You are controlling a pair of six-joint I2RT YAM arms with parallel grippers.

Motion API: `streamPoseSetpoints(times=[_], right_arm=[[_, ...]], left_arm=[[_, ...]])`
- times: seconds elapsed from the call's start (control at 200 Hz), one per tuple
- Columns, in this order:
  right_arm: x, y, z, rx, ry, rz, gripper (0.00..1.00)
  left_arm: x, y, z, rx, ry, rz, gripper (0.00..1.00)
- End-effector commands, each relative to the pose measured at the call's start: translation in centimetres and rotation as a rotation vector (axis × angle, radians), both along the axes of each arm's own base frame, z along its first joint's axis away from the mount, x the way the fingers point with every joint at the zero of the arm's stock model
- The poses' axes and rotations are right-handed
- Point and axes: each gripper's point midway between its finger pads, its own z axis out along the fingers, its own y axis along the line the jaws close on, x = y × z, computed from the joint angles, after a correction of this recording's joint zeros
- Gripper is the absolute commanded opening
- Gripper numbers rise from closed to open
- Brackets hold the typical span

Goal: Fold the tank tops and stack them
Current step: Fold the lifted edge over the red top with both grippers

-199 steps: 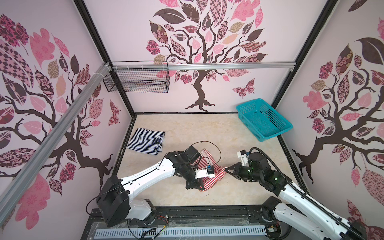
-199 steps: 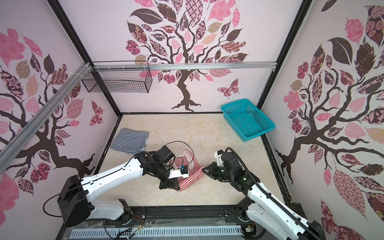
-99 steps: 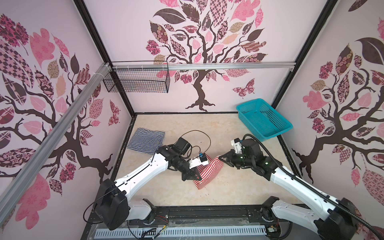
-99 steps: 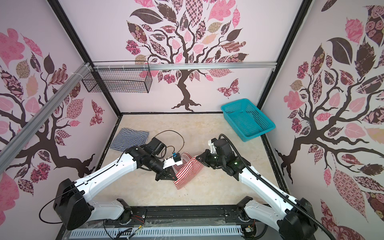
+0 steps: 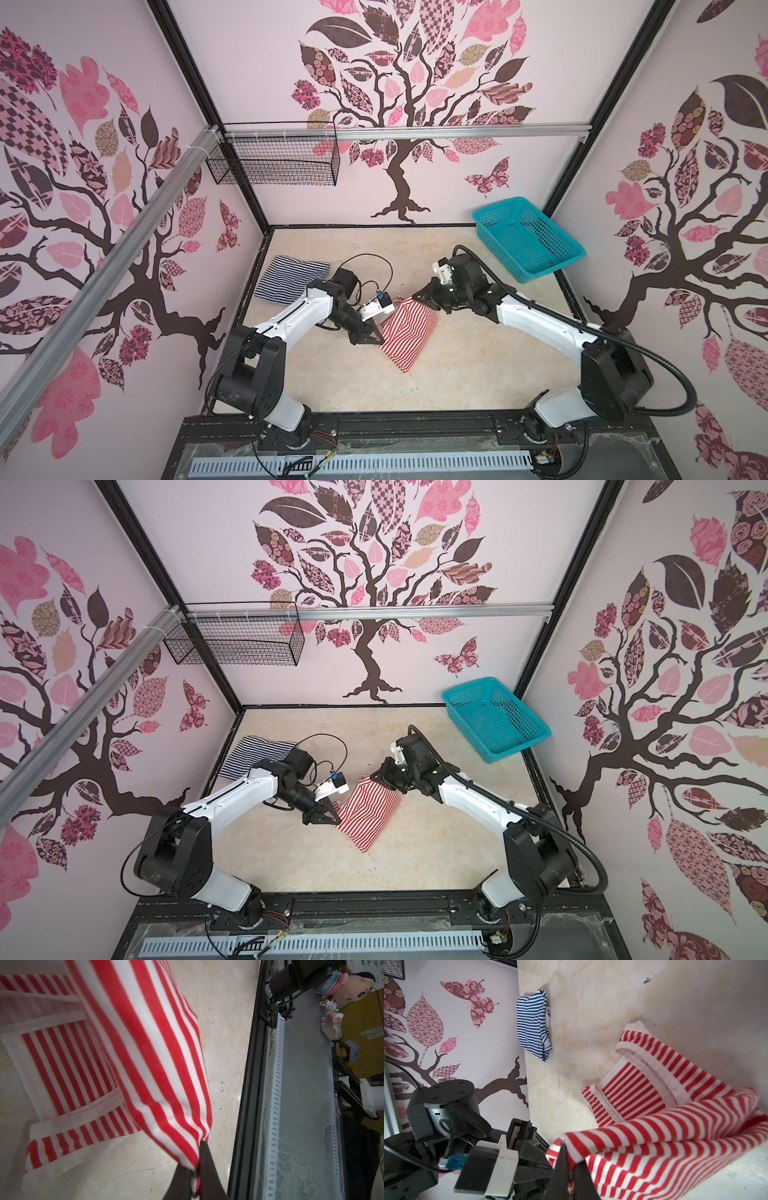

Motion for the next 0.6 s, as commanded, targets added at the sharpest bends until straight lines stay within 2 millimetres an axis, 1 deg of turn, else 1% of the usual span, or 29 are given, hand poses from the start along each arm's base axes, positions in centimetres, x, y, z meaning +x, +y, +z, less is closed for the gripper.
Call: streamPoseSetpoints(times=[0.0, 0.1, 0.235, 0.35, 0.5, 0.595], right_arm=[[1.8, 1.5, -1.0, 0.007, -0.001, 0.037, 0.00], [3.2, 2.8, -2.8, 0.002, 0.028, 0.060, 0.00], [5.1, 4.1, -5.6, -0.007, 0.069, 0.070, 0.00], [6.2, 4.9, -7.3, -0.003, 0.095, 0.071, 0.00], [7.2, 5.0, -9.1, -0.004, 0.119, 0.057, 0.02], [7.5, 4.2, -9.9, -0.031, 0.120, 0.029, 0.02]], left_arm=[[1.4, 0.5, -0.6, -0.014, -0.014, -0.005, 0.09], [3.0, 1.5, -2.3, 0.013, 0.010, 0.027, 0.09], [5.8, 2.9, -3.4, 0.009, 0.031, 0.107, 0.12], [7.8, 4.0, -4.3, 0.028, 0.031, 0.159, 0.12], [9.8, 4.8, -5.8, 0.076, 0.031, 0.200, 0.15], [11.6, 5.3, -6.3, 0.101, 0.027, 0.247, 0.17]])
